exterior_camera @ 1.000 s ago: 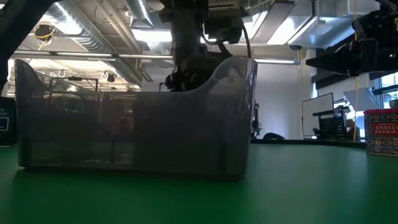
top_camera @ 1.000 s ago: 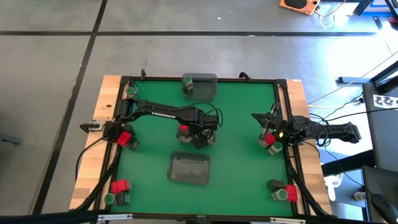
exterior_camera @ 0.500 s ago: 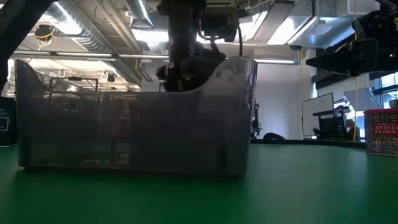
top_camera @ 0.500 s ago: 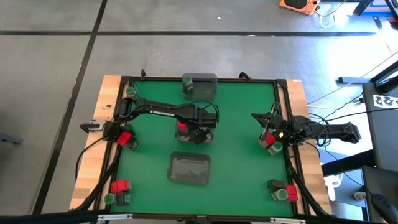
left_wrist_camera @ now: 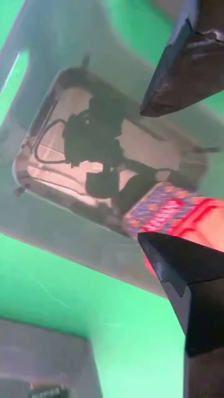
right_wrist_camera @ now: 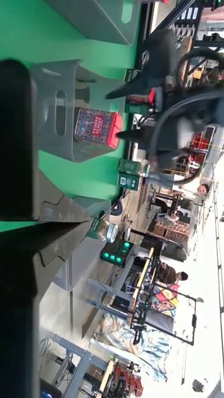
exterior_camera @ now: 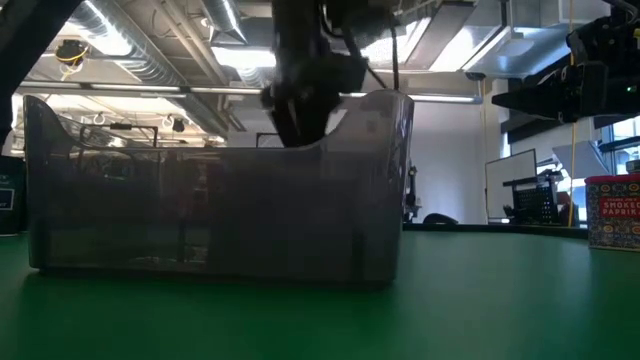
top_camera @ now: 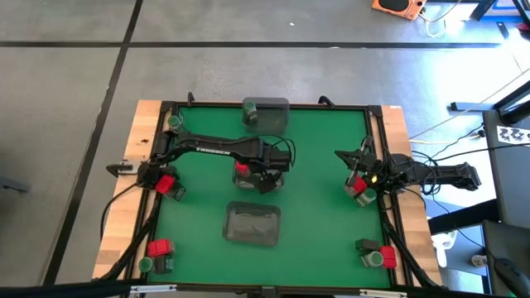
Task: Sort spices by type
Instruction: Put the black seasoning can into the bottom gray bin
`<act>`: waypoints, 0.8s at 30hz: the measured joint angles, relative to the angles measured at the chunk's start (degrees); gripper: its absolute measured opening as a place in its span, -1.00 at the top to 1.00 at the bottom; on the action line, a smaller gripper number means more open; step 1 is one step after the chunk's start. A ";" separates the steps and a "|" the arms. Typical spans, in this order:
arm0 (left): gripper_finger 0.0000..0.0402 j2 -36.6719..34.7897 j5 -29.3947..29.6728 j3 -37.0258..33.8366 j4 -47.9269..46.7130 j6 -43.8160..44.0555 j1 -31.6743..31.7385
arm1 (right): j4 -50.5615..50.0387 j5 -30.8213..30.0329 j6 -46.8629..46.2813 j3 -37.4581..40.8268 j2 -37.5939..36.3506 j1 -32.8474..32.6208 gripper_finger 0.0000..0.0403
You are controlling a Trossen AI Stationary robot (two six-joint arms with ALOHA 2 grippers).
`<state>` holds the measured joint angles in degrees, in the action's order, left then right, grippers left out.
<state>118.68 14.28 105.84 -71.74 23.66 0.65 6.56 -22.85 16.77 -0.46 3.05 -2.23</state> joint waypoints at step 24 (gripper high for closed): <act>-0.57 -21.96 5.73 -14.08 -17.75 23.47 -9.73 | -0.27 0.00 -0.24 -0.01 0.00 0.00 0.97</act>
<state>96.72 20.01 91.75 -89.49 47.13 -9.08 6.28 -22.85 16.52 -0.47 3.05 -2.23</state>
